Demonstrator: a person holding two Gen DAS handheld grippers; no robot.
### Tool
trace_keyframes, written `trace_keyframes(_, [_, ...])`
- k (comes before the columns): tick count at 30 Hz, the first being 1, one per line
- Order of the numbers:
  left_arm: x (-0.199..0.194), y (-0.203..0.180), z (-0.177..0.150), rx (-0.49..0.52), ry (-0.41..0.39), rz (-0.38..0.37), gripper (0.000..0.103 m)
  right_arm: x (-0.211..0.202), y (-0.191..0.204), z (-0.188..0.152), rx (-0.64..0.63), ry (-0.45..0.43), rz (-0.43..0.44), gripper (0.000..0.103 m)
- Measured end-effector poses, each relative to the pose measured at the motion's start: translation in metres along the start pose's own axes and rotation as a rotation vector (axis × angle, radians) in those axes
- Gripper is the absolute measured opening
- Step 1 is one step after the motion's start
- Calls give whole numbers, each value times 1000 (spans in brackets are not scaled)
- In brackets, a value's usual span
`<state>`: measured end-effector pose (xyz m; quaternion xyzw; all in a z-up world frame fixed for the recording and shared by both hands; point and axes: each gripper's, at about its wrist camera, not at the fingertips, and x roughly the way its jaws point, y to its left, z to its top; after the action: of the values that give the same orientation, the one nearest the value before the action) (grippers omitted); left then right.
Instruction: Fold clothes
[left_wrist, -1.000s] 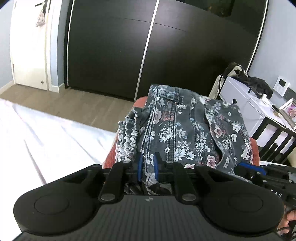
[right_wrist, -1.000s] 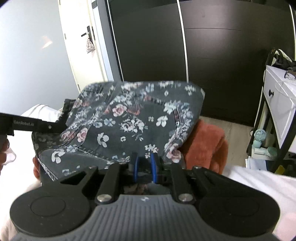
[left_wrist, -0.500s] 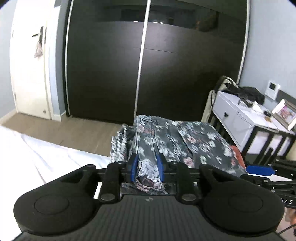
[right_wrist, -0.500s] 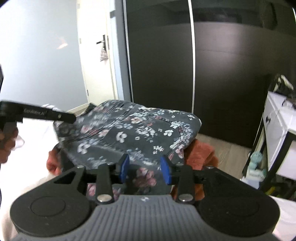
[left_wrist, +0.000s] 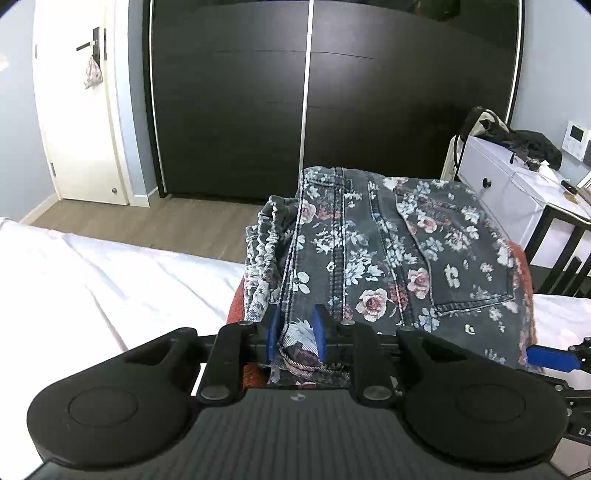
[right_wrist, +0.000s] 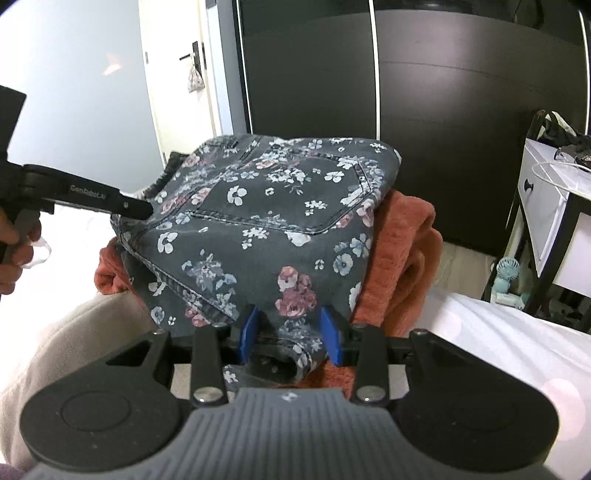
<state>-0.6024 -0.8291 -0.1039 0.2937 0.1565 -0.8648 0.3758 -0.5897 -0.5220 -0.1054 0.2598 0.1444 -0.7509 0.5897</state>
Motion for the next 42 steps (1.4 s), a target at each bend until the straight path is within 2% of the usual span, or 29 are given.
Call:
trace_keyframes(4, [-26, -3, 3, 2, -37, 10, 19, -8, -5, 4, 3, 17, 16, 41])
trace_keyframes(6, [-41, -8, 4, 21, -56, 21, 24, -15, -5, 8, -12, 10, 23, 42])
trace_keyframes(8, [-56, -15, 4, 24, -79, 35, 39, -24, -4, 14, -24, -5, 27, 42])
trace_keyframes(11, [-76, -28, 4, 29, -114, 64, 52, -40, -2, 26, -25, -35, 28, 51])
trace_keyframes(17, [-104, -52, 0, 21, -153, 62, 76, -69, 8, 47, -44, -59, 26, 54])
trace_keyframes(19, [-109, -60, -2, 17, -165, 83, 76, -78, 9, 50, -36, -59, 29, 64])
trace_keyframes(22, [-116, -69, -5, -20, -155, 123, 77, -94, 9, 53, -10, -66, 41, 71])
trace_keyframes(23, [-117, -71, -6, -36, -149, 135, 77, -99, 10, 54, -5, -69, 31, 82])
trace_keyframes(24, [-120, -72, -8, -48, -154, 140, 77, -104, 10, 54, -1, -75, 20, 86])
trace_keyframes(30, [-136, -86, -25, -35, -169, 156, 77, -126, 10, 54, 18, -104, -2, 87])
trace_keyframes(42, [-162, -104, -43, -81, -126, 180, 78, -150, 12, 37, 32, -89, -3, 87])
